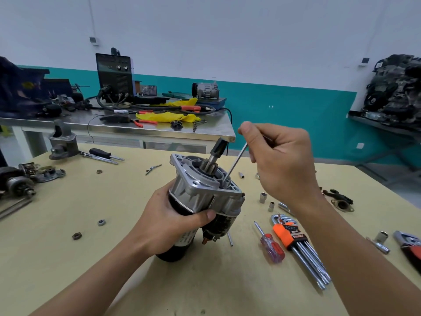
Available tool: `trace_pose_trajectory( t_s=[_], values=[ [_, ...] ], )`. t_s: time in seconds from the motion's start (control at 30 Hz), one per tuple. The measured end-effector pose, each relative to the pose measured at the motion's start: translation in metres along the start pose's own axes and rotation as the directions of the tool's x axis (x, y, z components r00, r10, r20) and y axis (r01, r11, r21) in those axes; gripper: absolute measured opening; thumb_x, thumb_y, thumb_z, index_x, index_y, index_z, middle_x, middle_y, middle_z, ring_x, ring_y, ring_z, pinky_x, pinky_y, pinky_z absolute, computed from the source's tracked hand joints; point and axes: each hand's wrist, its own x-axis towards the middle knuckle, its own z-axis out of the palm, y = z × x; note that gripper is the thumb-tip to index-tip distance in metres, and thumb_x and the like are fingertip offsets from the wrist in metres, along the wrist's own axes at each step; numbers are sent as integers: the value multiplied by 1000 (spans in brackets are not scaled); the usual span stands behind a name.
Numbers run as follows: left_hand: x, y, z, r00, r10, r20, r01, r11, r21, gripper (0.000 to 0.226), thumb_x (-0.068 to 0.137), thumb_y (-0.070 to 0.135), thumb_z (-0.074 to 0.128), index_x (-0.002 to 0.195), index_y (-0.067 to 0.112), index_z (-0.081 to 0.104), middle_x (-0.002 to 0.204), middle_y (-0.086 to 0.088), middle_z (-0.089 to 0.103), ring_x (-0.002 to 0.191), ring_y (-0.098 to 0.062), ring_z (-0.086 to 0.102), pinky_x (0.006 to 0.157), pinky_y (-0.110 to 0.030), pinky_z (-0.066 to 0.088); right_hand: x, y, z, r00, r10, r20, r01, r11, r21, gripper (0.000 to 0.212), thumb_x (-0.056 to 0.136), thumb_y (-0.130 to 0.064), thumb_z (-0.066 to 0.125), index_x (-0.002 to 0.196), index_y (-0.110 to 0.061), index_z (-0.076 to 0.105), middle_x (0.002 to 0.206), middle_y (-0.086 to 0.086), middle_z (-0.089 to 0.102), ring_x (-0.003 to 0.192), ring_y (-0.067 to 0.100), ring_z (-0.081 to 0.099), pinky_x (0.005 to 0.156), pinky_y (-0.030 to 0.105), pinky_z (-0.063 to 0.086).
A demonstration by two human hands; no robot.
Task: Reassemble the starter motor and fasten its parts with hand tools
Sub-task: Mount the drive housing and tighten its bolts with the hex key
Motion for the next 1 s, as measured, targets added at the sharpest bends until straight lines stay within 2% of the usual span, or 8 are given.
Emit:
trace_pose_trajectory(
  t_s=[0.1, 0.17, 0.27, 0.37, 0.43, 0.57, 0.77, 1.0],
  values=[
    [0, 0, 3, 1000, -5, -5, 5, 1000, 10, 50, 62, 32, 85, 109, 39, 69, 110, 9, 75, 101, -8, 71, 79, -14, 53, -1, -4, 4, 985, -137, -109, 101, 953, -286, 32, 97, -15, 62, 67, -6, 70, 43, -8, 42, 42, 10, 36, 42, 24, 31],
    [0, 0, 4, 1000, -2, -16, 3, 1000, 23, 50, 61, 32, 85, 108, 38, 69, 109, 10, 75, 100, -8, 71, 79, -13, 53, -2, -9, 3, 976, -173, -130, 110, 915, -387, 18, 95, -16, 63, 88, -6, 77, 56, 1, 65, 45, 13, 53, 47, 29, 46],
    [0, 0, 5, 1000, 7, -23, -7, 1000, 25, 50, 61, 32, 85, 108, 37, 70, 108, 10, 75, 100, -8, 71, 78, -12, 52, -4, -19, 0, 986, -106, -127, 33, 880, -475, 28, 93, -26, 67, 118, -15, 73, 92, 0, 78, 71, 17, 71, 69, 37, 60],
    [0, 1, 5, 1000, 7, -11, -7, 999, 33, 49, 61, 33, 85, 107, 37, 69, 109, 8, 75, 101, -9, 71, 79, -13, 53, 2, -20, -12, 998, 9, 59, 6, 969, -247, 6, 89, -29, 73, 87, -27, 78, 67, -22, 69, 58, 0, 63, 57, 14, 49],
    [1, 1, 3, 1000, 5, -1, -5, 1000, 17, 48, 62, 33, 85, 107, 37, 70, 109, 7, 75, 101, -11, 71, 81, -16, 54, 8, -13, -27, 948, 110, 297, -134, 989, 62, 14, 89, -35, 71, 81, -25, 76, 61, -10, 66, 55, 3, 57, 54, 14, 44],
    [1, 0, 0, 1000, -4, 23, 4, 1000, -12, 48, 63, 32, 84, 108, 37, 70, 111, 6, 75, 104, -12, 71, 83, -17, 54, 11, 8, -39, 787, 113, 606, -482, 726, 490, 31, 87, -39, 69, 107, -15, 73, 79, 6, 66, 70, 18, 57, 58, 26, 43],
    [0, 3, -2, 993, 13, 121, -10, 1000, -23, 49, 68, 23, 85, 113, 34, 69, 117, 5, 73, 109, -13, 68, 85, -15, 52, 5, 29, -17, 776, 62, 627, -592, 412, 692, 36, 67, -37, 89, 92, -14, 77, 60, -2, 59, 60, 13, 52, 55, 23, 37],
    [2, 5, -3, 984, 34, 175, -32, 999, -15, 51, 72, 11, 85, 118, 25, 68, 119, 2, 72, 110, -13, 68, 87, -16, 52, 3, 23, -5, 852, 62, 521, -501, 386, 774, 38, 50, -38, 97, 66, -14, 73, 49, -3, 52, 43, 8, 45, 43, 22, 22]
  ],
)
